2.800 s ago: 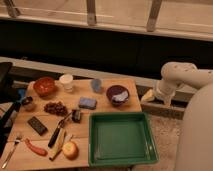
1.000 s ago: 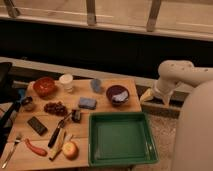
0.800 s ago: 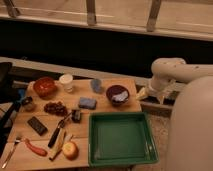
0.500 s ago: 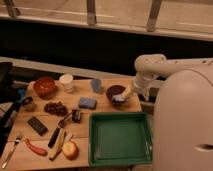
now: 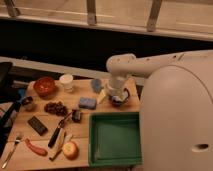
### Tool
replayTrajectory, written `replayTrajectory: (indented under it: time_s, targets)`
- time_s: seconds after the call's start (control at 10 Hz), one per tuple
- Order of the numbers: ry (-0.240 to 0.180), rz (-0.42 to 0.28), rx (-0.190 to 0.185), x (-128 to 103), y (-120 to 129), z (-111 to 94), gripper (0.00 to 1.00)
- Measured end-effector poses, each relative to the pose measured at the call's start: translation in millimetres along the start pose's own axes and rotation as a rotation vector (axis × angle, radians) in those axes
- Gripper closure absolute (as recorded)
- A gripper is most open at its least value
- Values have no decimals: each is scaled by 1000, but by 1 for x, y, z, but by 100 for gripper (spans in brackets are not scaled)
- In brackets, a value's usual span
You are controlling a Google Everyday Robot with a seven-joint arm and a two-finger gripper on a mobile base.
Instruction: Place banana in metal cup
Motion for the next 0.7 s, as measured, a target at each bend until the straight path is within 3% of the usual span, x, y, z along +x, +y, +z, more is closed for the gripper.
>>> replayTrajectory:
  time_s: [0.2, 0.7]
  targets:
    - [24, -107, -27, 19, 46, 7, 20]
    - [21, -110, -17, 20, 43, 5, 20]
